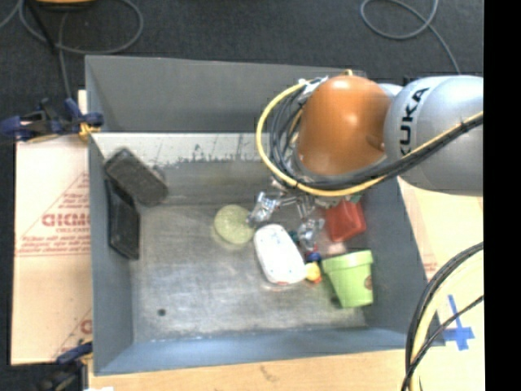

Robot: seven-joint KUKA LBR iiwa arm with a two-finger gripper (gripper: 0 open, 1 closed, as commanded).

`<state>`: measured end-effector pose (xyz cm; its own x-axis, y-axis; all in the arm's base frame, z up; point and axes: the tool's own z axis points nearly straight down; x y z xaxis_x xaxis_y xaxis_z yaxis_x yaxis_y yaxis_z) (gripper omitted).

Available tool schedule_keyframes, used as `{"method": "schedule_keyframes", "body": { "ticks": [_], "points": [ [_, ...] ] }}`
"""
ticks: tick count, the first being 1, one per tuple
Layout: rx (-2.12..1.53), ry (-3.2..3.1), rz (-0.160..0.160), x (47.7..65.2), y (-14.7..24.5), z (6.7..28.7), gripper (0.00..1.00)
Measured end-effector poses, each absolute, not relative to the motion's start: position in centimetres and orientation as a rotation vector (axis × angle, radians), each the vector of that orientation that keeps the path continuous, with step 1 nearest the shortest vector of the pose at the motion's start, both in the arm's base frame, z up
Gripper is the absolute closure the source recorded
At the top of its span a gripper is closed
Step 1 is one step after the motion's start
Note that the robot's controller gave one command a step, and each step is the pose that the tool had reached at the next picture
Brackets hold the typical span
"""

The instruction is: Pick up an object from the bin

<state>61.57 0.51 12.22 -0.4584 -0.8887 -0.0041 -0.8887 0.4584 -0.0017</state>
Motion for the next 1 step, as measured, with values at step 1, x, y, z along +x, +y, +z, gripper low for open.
{"method": "schedule_keyframes", "body": {
  "ticks": [1],
  "points": [
    [-1.688, 2.647, -0.002, 61.58, 1.26, 12.00, 0.00]
  ]
}}
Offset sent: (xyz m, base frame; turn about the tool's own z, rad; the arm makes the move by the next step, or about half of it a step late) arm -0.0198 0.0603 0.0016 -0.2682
